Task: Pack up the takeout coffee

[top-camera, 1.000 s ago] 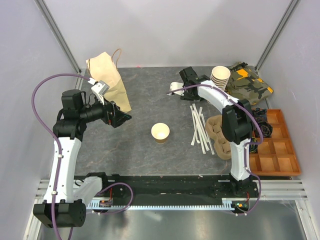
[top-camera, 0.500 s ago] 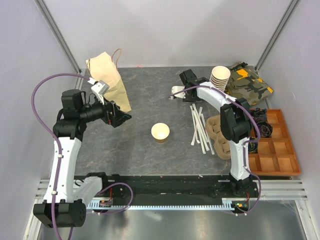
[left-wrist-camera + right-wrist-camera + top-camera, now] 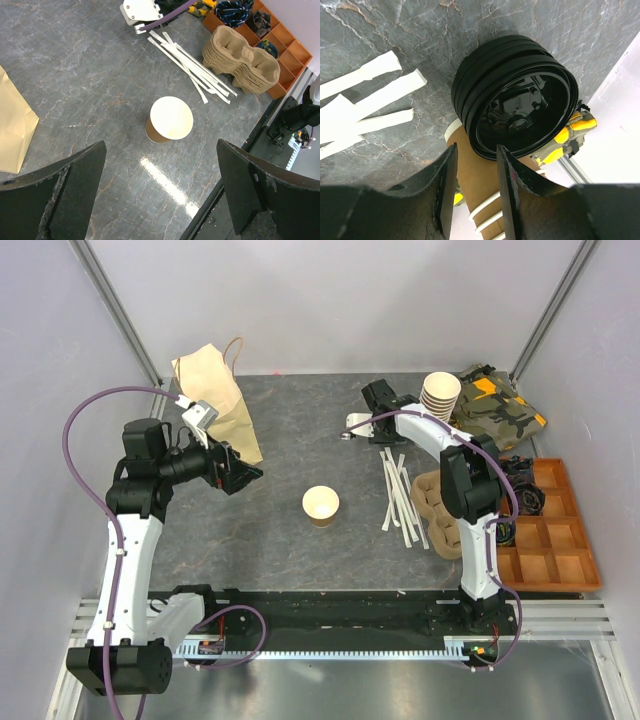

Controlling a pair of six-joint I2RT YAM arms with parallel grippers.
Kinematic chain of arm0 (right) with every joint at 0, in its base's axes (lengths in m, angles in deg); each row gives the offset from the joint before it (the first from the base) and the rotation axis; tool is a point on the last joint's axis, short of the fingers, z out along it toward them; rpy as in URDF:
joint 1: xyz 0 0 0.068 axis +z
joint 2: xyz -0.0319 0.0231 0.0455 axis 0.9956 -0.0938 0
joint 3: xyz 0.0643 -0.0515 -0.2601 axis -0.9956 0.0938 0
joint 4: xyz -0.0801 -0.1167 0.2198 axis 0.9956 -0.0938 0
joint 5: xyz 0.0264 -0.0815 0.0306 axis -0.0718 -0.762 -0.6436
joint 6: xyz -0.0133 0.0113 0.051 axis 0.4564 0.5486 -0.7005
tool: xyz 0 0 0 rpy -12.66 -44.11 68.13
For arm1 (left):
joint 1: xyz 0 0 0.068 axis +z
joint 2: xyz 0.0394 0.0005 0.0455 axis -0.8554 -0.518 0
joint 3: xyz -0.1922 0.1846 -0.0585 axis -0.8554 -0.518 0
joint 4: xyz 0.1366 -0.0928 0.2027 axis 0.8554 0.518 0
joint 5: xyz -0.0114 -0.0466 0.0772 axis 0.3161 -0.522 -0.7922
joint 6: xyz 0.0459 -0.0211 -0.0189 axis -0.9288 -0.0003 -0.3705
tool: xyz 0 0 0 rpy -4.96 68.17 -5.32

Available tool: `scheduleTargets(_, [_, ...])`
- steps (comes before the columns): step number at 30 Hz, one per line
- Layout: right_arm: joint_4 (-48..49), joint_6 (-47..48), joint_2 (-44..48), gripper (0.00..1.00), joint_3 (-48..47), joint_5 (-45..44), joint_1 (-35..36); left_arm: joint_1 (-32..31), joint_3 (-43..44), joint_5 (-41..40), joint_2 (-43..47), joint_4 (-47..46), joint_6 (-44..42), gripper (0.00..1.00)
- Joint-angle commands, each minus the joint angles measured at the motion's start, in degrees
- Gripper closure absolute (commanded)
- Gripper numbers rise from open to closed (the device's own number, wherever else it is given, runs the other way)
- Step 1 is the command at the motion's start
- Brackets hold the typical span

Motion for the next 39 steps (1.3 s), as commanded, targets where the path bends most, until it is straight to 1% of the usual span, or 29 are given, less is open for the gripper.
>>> scheduleTargets(1, [1.72,1.5,-0.75,0.55,-0.7,-1.85,-0.13,-0.02,0.19,1.42,-0.21,-2.13,-1.42,0.0])
scheduleTargets(12, [2.25,2.38,-2.25,0.58,-1.14,-2.73,-0.04,-0.11,0.27,1.25,-0.65,-2.13,-1.69,0.0])
scheduleTargets(16, [2.34,2.47,-2.16,0.63,-1.31,-2.91,-0.04,-0.11,0.36,1.42,-0.83,-2.21,-1.6,0.0])
scheduleTargets(21, [1.99,3.0,-1.02,0.66,-1.58,-2.73,-0.13,-0.2,0.36,1.78,-1.18,-2.48,-1.34,0.0])
scheduleTargets(27, [1.02,3.35,-0.58,0.76,-2.54,-2.47,-0.04,-0.2,0.62,1.95,-1.27,-2.92,-0.99,0.0])
scheduleTargets(32, [0.58,3.35,-0.75,0.81,-3.07,-2.55,-0.04,-0.2,0.89,1.78,-1.53,-2.92,-1.16,0.0])
scheduleTargets(35, [0.23,3.44,-0.49,0.83,-3.25,-2.29,0.05,-0.11,1.15,1.86,-1.62,-2.92,-0.9,0.0])
scheduleTargets(39, [-0.12,3.44,0.39,0.84,-3.77,-1.94,0.31,-0.2,1.24,2.04,-1.8,-2.83,-0.81,0.0])
